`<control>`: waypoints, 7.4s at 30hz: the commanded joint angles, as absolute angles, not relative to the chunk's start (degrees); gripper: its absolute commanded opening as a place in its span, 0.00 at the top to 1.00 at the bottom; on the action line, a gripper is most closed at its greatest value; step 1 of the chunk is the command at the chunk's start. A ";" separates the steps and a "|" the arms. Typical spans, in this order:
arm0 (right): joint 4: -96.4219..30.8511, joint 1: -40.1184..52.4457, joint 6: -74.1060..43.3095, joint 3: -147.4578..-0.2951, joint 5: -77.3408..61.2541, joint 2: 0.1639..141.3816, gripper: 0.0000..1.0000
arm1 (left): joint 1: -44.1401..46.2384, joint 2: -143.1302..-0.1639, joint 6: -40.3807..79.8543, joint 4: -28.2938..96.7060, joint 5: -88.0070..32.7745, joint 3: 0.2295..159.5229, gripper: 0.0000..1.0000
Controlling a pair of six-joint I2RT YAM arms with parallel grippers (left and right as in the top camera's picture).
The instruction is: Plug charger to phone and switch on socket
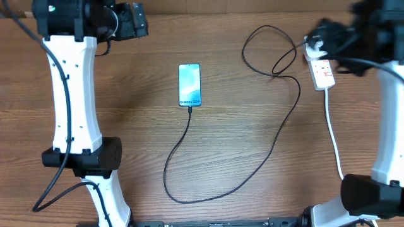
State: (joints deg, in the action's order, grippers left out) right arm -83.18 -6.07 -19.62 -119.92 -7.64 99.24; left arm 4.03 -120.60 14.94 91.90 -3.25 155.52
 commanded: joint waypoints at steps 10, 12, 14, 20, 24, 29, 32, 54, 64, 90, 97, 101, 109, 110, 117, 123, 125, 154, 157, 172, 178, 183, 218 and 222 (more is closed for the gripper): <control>-74.50 -19.14 -20.27 -119.85 -2.57 106.26 0.00 | 4.29 -121.62 15.88 95.57 0.01 155.63 0.00; -73.01 -19.14 -20.25 -119.85 -2.52 107.79 0.00 | 4.29 -121.62 15.88 95.57 0.01 155.63 0.00; -71.55 -19.14 -20.27 -119.85 -2.37 109.43 0.00 | 4.29 -121.62 15.88 95.57 0.01 155.63 0.00; -69.06 -19.14 -19.42 -119.85 -0.80 114.08 0.00 | 4.29 -121.62 15.88 95.57 0.01 155.63 0.00; -67.94 -19.16 -19.46 -119.85 5.06 119.04 0.00 | 4.32 -121.62 15.88 95.57 0.01 155.63 0.00; -67.51 -19.14 -19.44 -119.83 4.86 123.81 0.00 | 4.29 -121.62 15.88 95.57 0.01 155.63 0.00; -66.85 -19.14 -19.44 -119.85 4.78 125.91 0.00 | 4.29 -121.62 15.88 95.57 0.01 155.63 0.00; -55.07 -19.14 -19.42 -114.48 5.06 132.31 0.00 | 4.29 -121.62 15.88 95.57 0.01 155.63 0.00; -50.59 -19.09 -15.99 -110.15 3.55 132.38 0.00 | 4.29 -121.62 15.88 95.57 0.01 155.63 0.00; -46.35 -19.09 -16.03 -107.09 1.87 132.79 0.00 | 4.29 -121.60 15.88 95.57 0.01 155.63 0.00; -45.56 -19.09 -16.25 -107.09 1.85 132.79 0.00 | 4.29 -121.62 15.88 95.57 0.01 155.63 0.00; -44.97 -19.09 -16.25 -107.09 1.87 132.79 0.00 | 4.29 -121.62 15.88 95.57 0.01 155.63 0.00; -44.12 -19.09 -16.45 -107.09 1.85 132.79 0.00 | 4.29 -121.62 15.88 95.57 0.01 155.63 0.00; -44.12 -19.09 -16.47 -107.09 1.85 132.79 0.00 | 4.29 -121.62 15.88 95.57 0.01 155.63 0.00; -44.14 -19.09 -16.45 -107.09 1.85 132.79 0.00 | 4.29 -121.62 15.88 95.57 0.01 155.63 0.00; -43.68 -19.09 -16.43 -107.09 1.87 132.81 0.00 | 4.29 -121.62 15.88 95.57 0.01 155.63 0.00; -43.55 -19.09 -16.45 -107.09 1.87 132.81 0.00 | 4.43 -121.62 15.86 95.57 0.01 155.63 0.00; -43.79 -19.07 -16.40 -107.07 1.83 135.20 0.00 | 4.51 -121.62 15.88 95.57 0.01 155.63 0.00; -44.12 -19.09 -16.40 -107.07 1.78 135.57 0.00 | 4.51 -121.62 15.88 95.57 0.01 155.63 0.00; -45.56 -19.09 -15.99 -107.07 -0.14 135.57 0.00 | 4.51 -121.62 15.88 95.57 0.01 155.63 0.00; -45.71 -19.09 -16.03 -107.18 -0.12 135.55 0.00 | 4.51 -121.62 15.88 95.57 0.01 155.63 0.00; -46.59 -20.03 -17.43 -109.60 -0.14 135.55 0.00 | 4.51 -121.62 15.88 95.57 0.01 155.63 0.00; -46.39 -21.41 -19.49 -111.33 -2.66 135.61 0.00 | 4.51 -121.60 15.86 95.57 0.01 155.63 0.00; -46.68 -20.78 -19.46 -111.33 -2.68 135.76 0.00 | 4.51 -121.62 15.88 95.57 0.01 155.63 0.00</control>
